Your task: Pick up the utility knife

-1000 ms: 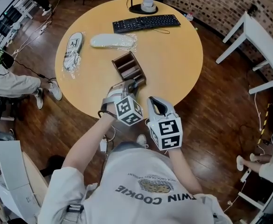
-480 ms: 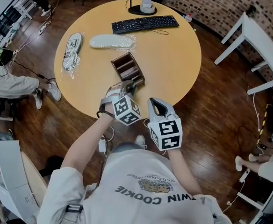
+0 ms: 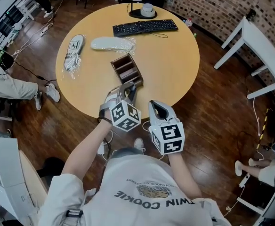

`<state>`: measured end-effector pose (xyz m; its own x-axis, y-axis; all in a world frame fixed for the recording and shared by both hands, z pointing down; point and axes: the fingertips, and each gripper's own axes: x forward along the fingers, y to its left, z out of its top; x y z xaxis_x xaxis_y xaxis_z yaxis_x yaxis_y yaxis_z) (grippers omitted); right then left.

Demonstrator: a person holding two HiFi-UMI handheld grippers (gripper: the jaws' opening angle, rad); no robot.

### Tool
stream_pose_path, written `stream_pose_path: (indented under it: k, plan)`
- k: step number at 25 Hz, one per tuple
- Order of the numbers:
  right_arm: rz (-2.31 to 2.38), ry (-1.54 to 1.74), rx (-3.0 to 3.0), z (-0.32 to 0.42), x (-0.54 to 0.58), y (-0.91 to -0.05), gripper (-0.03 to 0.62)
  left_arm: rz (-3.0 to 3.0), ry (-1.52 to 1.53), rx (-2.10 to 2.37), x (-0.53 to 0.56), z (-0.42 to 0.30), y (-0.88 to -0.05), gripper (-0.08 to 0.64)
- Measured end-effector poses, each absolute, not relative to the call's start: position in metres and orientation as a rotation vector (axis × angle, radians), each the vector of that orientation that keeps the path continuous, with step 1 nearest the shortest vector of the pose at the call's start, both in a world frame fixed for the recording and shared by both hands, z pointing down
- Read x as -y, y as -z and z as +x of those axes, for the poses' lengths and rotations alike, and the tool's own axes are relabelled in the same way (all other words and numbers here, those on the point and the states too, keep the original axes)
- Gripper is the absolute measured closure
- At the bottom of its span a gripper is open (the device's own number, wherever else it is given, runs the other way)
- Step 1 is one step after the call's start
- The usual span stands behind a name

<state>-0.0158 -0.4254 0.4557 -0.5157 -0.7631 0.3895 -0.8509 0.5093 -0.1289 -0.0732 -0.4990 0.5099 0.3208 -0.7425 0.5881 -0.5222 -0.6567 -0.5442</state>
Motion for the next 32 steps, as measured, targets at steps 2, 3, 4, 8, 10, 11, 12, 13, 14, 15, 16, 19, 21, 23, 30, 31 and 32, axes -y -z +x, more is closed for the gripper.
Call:
stream_pose_path:
  k: [2, 3, 4, 8, 10, 11, 12, 13, 14, 15, 16, 19, 21, 23, 30, 31, 32]
  plan:
    - [1.363, -0.453, 2.485, -0.013, 0.420, -0.453, 0.597, -2.346, 1.213, -1.175, 0.490, -0.071, -0.501, 0.486]
    - [1.365, -0.455, 2.492, -0.012, 0.418, -0.451, 0.597, -2.352, 1.193, -1.191, 0.486, -0.069, -0.496, 0.486]
    - [1.364, -0.452, 2.497, -0.011, 0.415, -0.449, 0.597, -2.357, 1.174, -1.207, 0.483, -0.068, -0.492, 0.486]
    - [1.345, -0.433, 2.510, -0.008, 0.404, -0.446, 0.597, -2.382, 1.104, -1.264, 0.465, -0.062, -0.475, 0.486]
    - [1.334, -0.430, 2.521, -0.006, 0.397, -0.444, 0.597, -2.390, 1.073, -1.289, 0.453, -0.058, -0.466, 0.486]
    - [1.328, -0.428, 2.527, -0.005, 0.392, -0.443, 0.597, -2.394, 1.058, -1.304, 0.448, -0.057, -0.462, 0.486]
    - [1.323, -0.425, 2.533, -0.005, 0.387, -0.442, 0.597, -2.397, 1.043, -1.319, 0.442, -0.055, -0.458, 0.486]
    - [1.317, -0.421, 2.540, -0.004, 0.383, -0.441, 0.597, -2.399, 1.028, -1.334, 0.437, -0.054, -0.454, 0.486]
    - [1.312, -0.417, 2.547, -0.003, 0.378, -0.440, 0.597, -2.399, 1.014, -1.347, 0.431, -0.053, -0.451, 0.486]
    - [1.305, -0.413, 2.553, -0.003, 0.373, -0.439, 0.597, -2.398, 1.003, -1.358, 0.426, -0.051, -0.448, 0.486]
    - [1.298, -0.409, 2.559, -0.003, 0.369, -0.438, 0.597, -2.397, 0.994, -1.367, 0.420, -0.050, -0.446, 0.486]
    - [1.284, -0.398, 2.572, 0.002, 0.357, -0.435, 0.597, -2.401, 0.965, -1.393, 0.405, -0.044, -0.438, 0.486]
    - [1.282, -0.395, 2.580, 0.007, 0.349, -0.434, 0.597, -2.413, 0.937, -1.418, 0.394, -0.041, -0.433, 0.486]
    - [1.280, -0.398, 2.589, 0.012, 0.340, -0.432, 0.597, -2.429, 0.903, -1.452, 0.382, -0.039, -0.427, 0.486]
    - [1.281, -0.386, 2.609, 0.035, 0.302, -0.426, 0.597, -2.480, 0.788, -1.551, 0.338, -0.022, -0.412, 0.486]
    - [1.277, -0.393, 2.615, 0.037, 0.296, -0.425, 0.597, -2.499, 0.767, -1.566, 0.330, -0.020, -0.410, 0.486]
    - [1.273, -0.403, 2.621, 0.039, 0.289, -0.425, 0.597, -2.518, 0.746, -1.582, 0.322, -0.017, -0.408, 0.486]
